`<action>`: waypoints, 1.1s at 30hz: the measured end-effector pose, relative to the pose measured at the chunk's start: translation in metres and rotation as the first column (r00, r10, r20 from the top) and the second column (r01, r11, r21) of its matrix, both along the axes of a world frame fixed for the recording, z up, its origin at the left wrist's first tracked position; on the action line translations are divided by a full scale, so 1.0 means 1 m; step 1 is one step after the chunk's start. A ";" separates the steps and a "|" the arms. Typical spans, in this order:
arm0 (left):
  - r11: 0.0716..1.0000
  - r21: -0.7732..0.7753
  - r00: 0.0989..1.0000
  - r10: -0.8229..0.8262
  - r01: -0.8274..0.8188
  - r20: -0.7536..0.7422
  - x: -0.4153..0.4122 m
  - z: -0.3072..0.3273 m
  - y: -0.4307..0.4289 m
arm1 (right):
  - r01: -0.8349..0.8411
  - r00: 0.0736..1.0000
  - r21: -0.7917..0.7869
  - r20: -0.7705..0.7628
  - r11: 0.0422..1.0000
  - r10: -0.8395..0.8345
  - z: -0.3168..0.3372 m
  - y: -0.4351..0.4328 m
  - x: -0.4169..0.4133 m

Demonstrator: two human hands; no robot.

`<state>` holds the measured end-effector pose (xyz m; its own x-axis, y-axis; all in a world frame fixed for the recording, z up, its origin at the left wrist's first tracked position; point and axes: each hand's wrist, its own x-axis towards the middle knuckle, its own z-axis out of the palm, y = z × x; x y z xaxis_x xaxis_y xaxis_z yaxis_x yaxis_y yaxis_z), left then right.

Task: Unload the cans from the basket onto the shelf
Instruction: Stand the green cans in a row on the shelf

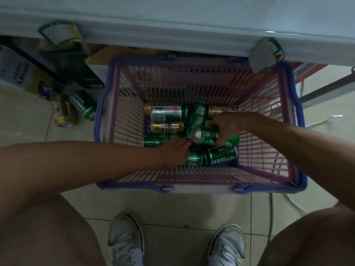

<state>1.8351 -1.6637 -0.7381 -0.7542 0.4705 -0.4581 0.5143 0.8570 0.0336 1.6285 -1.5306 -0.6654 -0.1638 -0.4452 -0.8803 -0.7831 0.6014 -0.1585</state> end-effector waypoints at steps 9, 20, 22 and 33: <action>0.971 0.049 0.938 0.214 -0.235 0.271 -0.018 0.005 -0.006 | 0.110 0.993 -0.079 -0.034 0.991 -0.113 0.033 0.008 -0.031; 0.549 0.390 0.673 0.581 -0.739 0.458 -0.019 0.073 -0.042 | 0.256 0.967 -0.310 0.060 0.916 -0.250 0.085 0.025 -0.027; 0.468 0.426 0.632 0.610 -0.775 0.479 -0.024 0.085 -0.056 | 0.296 0.955 -0.350 0.082 0.889 -0.286 0.093 0.028 -0.024; 0.324 0.561 0.610 0.649 -0.762 0.454 -0.034 0.125 -0.103 | 0.294 0.938 -0.543 0.007 0.787 -0.346 0.149 0.043 -0.020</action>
